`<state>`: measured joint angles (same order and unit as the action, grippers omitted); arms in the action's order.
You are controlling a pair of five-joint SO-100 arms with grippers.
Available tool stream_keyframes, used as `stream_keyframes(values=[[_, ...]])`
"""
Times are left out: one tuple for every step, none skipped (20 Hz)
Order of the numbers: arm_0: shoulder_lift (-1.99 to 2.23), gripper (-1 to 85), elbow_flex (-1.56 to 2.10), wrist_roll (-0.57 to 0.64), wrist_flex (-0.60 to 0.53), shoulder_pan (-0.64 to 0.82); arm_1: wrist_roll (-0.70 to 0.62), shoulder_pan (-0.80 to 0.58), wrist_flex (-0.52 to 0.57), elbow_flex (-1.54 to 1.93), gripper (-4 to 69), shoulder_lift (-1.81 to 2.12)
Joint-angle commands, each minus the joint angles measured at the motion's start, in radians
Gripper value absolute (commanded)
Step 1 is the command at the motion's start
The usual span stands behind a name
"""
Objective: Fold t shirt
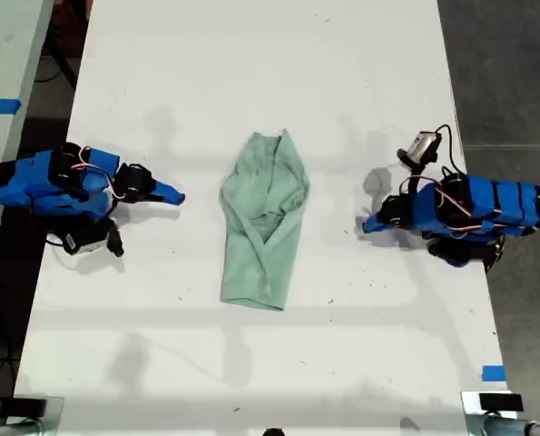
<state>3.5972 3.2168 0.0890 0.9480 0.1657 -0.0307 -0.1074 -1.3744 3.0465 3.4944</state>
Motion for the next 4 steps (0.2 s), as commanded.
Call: stream_keyframes(values=[[0.006,-0.1,0.008,-0.014,-0.005,0.011,0.011,0.003,-0.003,0.041,1.9,0.014],[0.006,-0.1,0.008,-0.014,-0.005,0.011,0.011,0.003,-0.003,0.041,1.9,0.014],[0.006,-0.1,0.008,-0.014,-0.005,0.011,0.011,0.003,-0.003,0.041,1.9,0.014],[0.006,-0.1,0.008,-0.014,-0.005,0.011,0.011,0.003,-0.003,0.041,1.9,0.014]])
